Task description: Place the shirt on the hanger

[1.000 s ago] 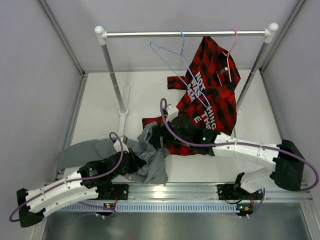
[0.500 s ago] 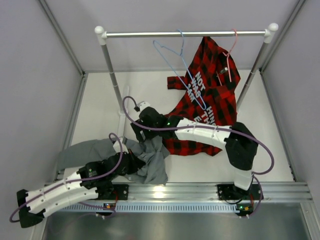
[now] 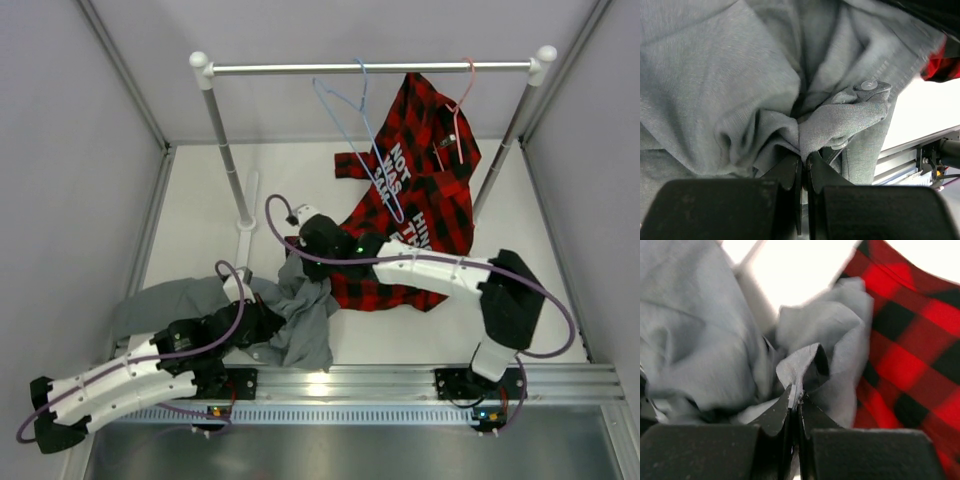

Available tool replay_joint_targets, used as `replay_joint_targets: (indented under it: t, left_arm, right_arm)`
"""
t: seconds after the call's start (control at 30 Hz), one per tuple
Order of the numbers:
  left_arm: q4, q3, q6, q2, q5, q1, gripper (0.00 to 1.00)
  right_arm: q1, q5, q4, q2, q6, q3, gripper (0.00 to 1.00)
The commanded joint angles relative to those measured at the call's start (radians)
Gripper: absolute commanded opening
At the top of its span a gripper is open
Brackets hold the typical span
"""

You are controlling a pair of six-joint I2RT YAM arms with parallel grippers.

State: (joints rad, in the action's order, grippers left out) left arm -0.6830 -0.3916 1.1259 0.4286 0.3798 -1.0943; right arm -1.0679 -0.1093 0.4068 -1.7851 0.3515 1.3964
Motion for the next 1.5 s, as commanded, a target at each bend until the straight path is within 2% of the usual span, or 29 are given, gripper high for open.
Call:
replay_joint_targets:
  t: [0.0,0.2,0.37,0.4,0.47,0.53,0.63,0.67,0.73,0.9,1.07,1.13,1.2,1.23,1.3,1.37,1.43,1.47]
  left_arm:
    - [-0.009,-0.087,-0.081,0.016,0.082,-0.003,0.00]
    - [-0.021,-0.171,-0.181,0.082,0.229,-0.003,0.00]
    - [-0.039,-0.197,-0.147,0.081,0.318,-0.001,0.01]
    - [-0.035,-0.185,-0.131,0.067,0.321,-0.001,0.05]
    - [0.013,-0.164,-0.147,0.062,0.289,-0.001,0.19]
    - [0.016,-0.147,-0.155,0.074,0.242,-0.001,0.25]
    - [0.004,-0.133,-0.147,0.076,0.174,-0.001,0.32]
    - [-0.003,-0.132,-0.149,0.073,0.154,-0.001,0.41]
    - [-0.027,-0.138,-0.140,0.062,0.127,-0.001,0.45]
    - [-0.231,-0.268,-0.048,0.036,0.182,-0.001,0.47]
    - [-0.244,-0.421,-0.072,0.059,0.292,-0.001,0.45]
    - [-0.195,-0.504,-0.144,0.163,0.341,-0.001,0.45]
    - [-0.136,-0.590,-0.248,0.270,0.347,-0.001,0.49]
    - [-0.113,-0.630,-0.276,0.397,0.347,-0.001,0.51]
    - [-0.107,-0.712,-0.380,0.528,0.347,0.007,0.53]
    - [-0.089,-0.820,-0.461,0.704,0.247,0.045,0.66]
    - [-0.089,-0.886,-0.540,0.804,0.074,0.190,0.67]
    - [-0.089,-0.888,-0.546,0.879,-0.070,0.239,0.67]
  right_arm:
    - [0.042,-0.035,-0.160,0.231,0.043,-0.120,0.00]
    - [0.063,-0.142,-0.430,0.574,0.107,-0.456,0.00]
    - [0.069,-0.224,-0.548,0.901,0.152,-0.734,0.02]
    - [0.069,-0.221,-0.610,0.950,0.159,-0.779,0.05]
    - [0.069,-0.187,-0.649,1.070,0.170,-0.873,0.07]
    - [0.069,-0.136,-0.623,1.136,0.141,-0.911,0.03]
    - [0.069,-0.089,-0.507,1.277,0.138,-0.956,0.02]
    - [0.069,-0.078,-0.476,1.300,0.141,-0.976,0.02]
    - [0.069,-0.057,-0.410,1.375,0.162,-1.004,0.04]
    - [0.069,-0.055,-0.280,1.494,0.207,-1.059,0.00]
    - [0.069,-0.006,-0.264,1.553,0.225,-1.103,0.00]
    - [0.069,0.060,-0.295,1.563,0.225,-1.123,0.00]
    - [0.069,0.095,-0.327,1.560,0.218,-1.143,0.00]
    - [0.068,0.103,-0.330,1.560,0.215,-1.145,0.00]
    - [0.068,0.103,-0.327,1.566,0.204,-1.145,0.00]
    - [0.068,0.103,-0.322,1.592,0.198,-1.143,0.00]
    - [0.068,0.080,-0.300,1.619,0.195,-1.140,0.00]
    - [0.066,0.070,-0.287,1.626,0.195,-1.136,0.00]
